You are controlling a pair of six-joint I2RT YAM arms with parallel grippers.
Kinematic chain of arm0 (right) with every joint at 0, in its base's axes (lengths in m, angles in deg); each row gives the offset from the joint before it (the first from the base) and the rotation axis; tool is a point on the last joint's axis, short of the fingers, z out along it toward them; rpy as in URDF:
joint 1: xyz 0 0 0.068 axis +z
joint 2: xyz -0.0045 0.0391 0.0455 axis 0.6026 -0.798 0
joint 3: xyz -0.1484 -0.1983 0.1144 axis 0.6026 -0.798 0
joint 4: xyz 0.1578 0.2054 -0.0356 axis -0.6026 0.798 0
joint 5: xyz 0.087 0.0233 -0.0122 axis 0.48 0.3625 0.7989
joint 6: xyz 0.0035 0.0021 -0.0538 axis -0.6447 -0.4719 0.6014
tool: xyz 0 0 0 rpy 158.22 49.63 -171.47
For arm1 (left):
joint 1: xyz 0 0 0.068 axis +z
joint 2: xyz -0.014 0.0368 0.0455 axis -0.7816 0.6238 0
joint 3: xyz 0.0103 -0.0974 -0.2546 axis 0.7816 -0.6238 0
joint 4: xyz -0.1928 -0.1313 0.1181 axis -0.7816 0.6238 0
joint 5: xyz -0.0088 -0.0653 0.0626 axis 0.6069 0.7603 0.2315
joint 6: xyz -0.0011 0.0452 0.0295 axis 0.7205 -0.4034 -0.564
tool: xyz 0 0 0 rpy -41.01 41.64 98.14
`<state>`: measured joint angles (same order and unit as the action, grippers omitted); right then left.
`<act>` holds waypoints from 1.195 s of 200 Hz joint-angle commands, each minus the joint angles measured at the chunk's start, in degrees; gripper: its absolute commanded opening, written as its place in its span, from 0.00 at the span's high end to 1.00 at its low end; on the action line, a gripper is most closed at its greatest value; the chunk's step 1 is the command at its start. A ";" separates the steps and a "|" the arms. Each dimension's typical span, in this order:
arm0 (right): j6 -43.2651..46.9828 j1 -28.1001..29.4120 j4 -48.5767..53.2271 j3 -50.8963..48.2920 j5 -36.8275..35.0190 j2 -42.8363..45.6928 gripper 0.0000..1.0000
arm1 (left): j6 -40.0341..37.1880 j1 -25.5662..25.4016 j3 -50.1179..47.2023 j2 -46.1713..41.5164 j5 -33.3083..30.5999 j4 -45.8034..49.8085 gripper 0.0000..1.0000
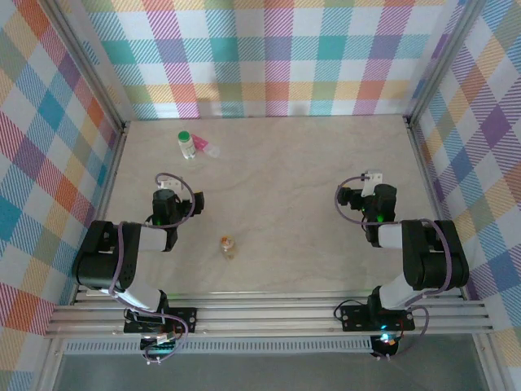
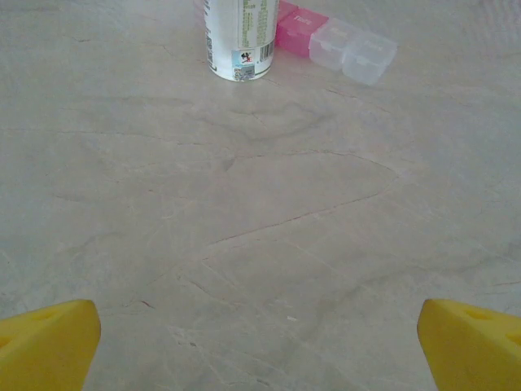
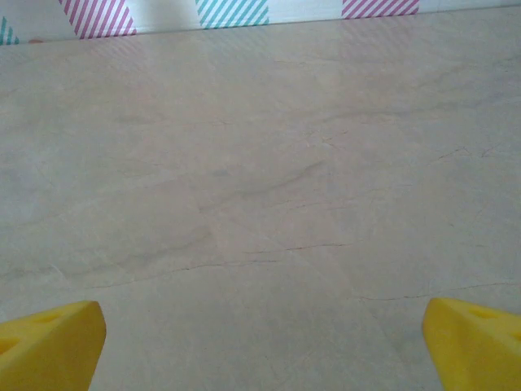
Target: Sort the pills into containers
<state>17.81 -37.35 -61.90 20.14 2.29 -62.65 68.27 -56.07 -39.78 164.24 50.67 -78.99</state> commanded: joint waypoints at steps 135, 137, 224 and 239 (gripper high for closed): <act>-0.14 0.32 -0.47 -0.17 0.76 0.27 0.01 | -0.49 1.28 1.24 -0.06 1.42 -0.02 0.00; -0.14 0.30 -0.48 -0.14 0.77 0.27 0.01 | -0.47 1.29 1.26 -0.06 1.48 -0.06 0.00; -0.36 0.14 -0.26 -0.04 0.59 0.27 0.01 | -0.27 1.79 1.21 0.10 2.21 -0.02 0.00; -0.34 0.29 -0.17 0.04 0.50 0.24 0.01 | -0.33 1.77 1.25 0.03 2.23 -0.03 0.00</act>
<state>17.79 -37.35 -61.90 20.14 2.29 -62.65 68.29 -54.96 -39.78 164.24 52.17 -78.57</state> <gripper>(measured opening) 0.988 0.997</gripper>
